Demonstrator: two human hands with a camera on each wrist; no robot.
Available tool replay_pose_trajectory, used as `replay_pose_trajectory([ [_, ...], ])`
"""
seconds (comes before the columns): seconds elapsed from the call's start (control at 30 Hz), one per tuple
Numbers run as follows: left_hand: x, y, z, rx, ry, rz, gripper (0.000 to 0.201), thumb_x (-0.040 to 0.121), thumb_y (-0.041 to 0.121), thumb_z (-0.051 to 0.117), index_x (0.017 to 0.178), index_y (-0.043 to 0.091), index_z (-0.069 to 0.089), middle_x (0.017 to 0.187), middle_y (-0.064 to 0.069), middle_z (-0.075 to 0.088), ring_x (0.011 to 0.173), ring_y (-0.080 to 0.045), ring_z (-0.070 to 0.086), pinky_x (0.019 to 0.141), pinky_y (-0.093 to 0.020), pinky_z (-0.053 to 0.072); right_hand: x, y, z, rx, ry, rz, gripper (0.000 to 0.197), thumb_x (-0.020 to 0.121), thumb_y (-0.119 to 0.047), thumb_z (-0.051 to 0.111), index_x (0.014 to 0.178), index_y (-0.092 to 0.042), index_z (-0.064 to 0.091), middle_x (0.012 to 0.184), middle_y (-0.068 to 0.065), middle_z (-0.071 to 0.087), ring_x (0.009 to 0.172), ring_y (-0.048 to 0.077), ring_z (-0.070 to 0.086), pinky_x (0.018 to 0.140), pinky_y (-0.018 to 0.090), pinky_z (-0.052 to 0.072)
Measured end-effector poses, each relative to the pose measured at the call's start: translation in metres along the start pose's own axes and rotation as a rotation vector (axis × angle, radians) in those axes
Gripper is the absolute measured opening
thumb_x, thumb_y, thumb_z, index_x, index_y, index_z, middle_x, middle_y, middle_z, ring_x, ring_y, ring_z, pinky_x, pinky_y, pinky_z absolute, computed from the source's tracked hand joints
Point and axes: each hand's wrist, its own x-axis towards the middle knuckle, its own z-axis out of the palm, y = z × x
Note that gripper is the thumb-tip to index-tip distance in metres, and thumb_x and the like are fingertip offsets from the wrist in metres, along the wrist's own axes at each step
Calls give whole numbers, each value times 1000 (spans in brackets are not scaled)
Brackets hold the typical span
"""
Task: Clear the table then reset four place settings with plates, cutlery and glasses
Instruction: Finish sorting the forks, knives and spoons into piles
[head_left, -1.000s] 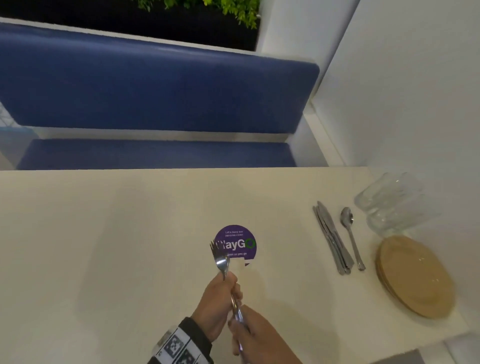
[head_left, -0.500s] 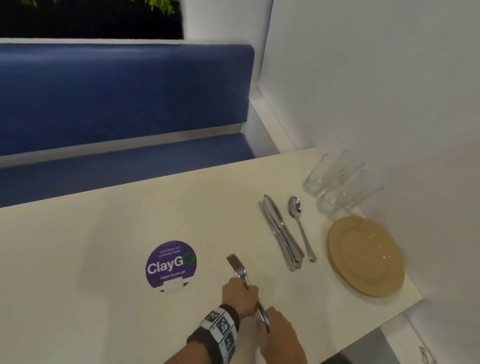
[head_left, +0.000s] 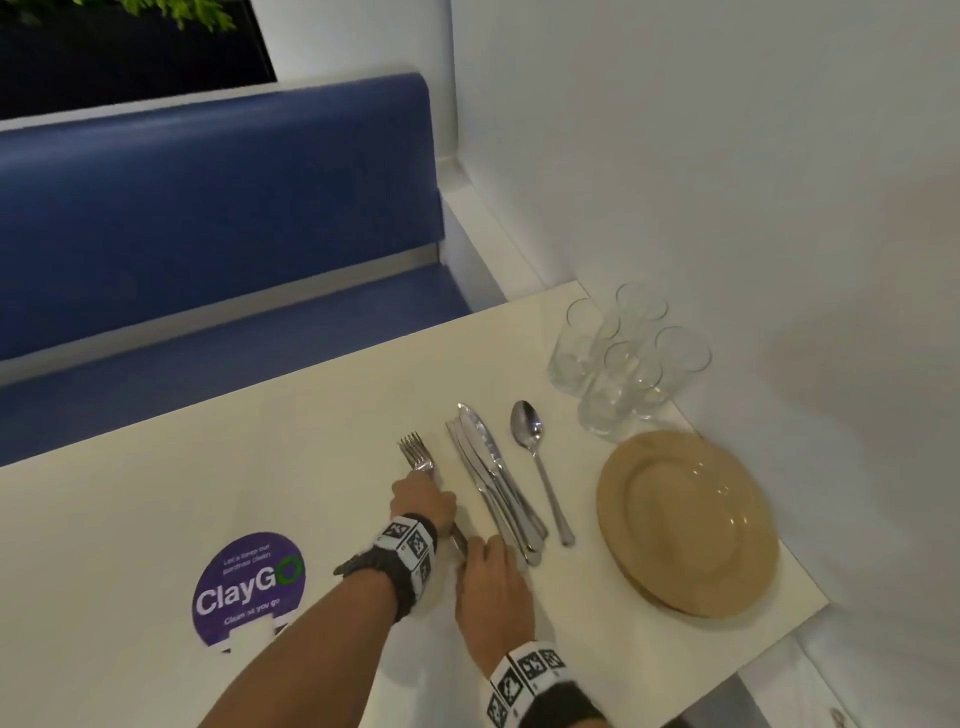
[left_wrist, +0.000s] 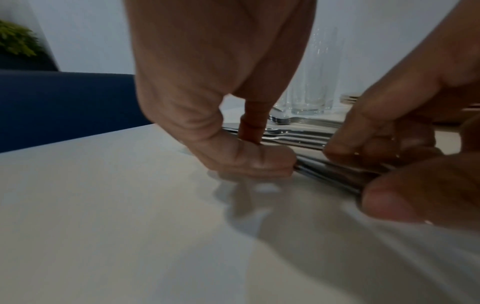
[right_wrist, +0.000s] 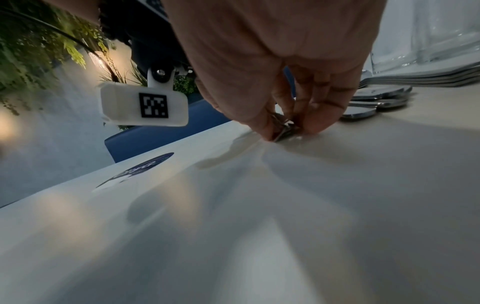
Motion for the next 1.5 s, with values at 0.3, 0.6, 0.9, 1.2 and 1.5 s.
replay_pose_trajectory([
  [0.3, 5, 9, 3, 35, 51, -42, 47, 91, 18, 61, 133, 5, 45, 132, -18, 53, 118, -35, 58, 94, -39, 52, 17, -2, 5, 53, -44, 15, 42, 55, -19, 95, 88, -13, 69, 80, 5, 65, 67, 17, 65, 51, 25, 57],
  [0.6, -1, 4, 6, 108, 44, -23, 44, 92, 19, 61, 130, 8, 45, 129, -16, 54, 115, -34, 59, 96, -42, 54, 20, -8, 9, 100, -24, -24, 43, 53, -28, 96, 84, -19, 68, 76, -2, 64, 63, 11, 61, 50, 20, 53],
  [0.9, -2, 1, 3, 29, 44, -63, 54, 89, 46, 63, 125, 9, 49, 122, -12, 59, 107, -29, 63, 88, -37, 55, 27, -3, 5, 186, 28, -23, 32, 78, -37, 78, 99, -19, 62, 88, -1, 62, 74, 13, 60, 57, 21, 55],
  [1.2, 11, -42, -5, -359, -9, -116, 34, 80, 35, 48, 88, 10, 69, 86, -16, 77, 77, -34, 74, 76, -46, 63, 45, -11, -7, 171, -25, -83, 28, 96, -28, 53, 123, -23, 52, 116, 0, 53, 98, 15, 54, 85, 28, 53],
  [1.5, -8, -29, -15, -505, -16, -19, 9, 87, 26, 63, 92, 18, 62, 86, -14, 75, 71, -31, 76, 60, -43, 65, 47, -7, -8, 157, -13, -93, 35, 99, -34, 51, 133, -27, 50, 123, 0, 55, 111, 16, 54, 90, 25, 49],
])
